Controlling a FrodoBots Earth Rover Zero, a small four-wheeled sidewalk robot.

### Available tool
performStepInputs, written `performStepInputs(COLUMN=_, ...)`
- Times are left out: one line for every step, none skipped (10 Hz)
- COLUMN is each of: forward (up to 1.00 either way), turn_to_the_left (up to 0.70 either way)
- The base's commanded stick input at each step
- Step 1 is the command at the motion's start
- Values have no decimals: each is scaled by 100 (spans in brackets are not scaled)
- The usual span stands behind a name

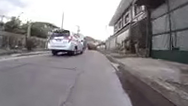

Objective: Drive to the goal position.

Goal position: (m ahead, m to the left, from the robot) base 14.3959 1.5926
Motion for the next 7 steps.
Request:
performStepInputs(forward=100, turn_to_the_left=6)
performStepInputs(forward=100, turn_to_the_left=6)
performStepInputs(forward=100, turn_to_the_left=6)
performStepInputs(forward=100, turn_to_the_left=6)
performStepInputs(forward=100, turn_to_the_left=6)
performStepInputs(forward=100, turn_to_the_left=-3)
performStepInputs(forward=100, turn_to_the_left=-31)
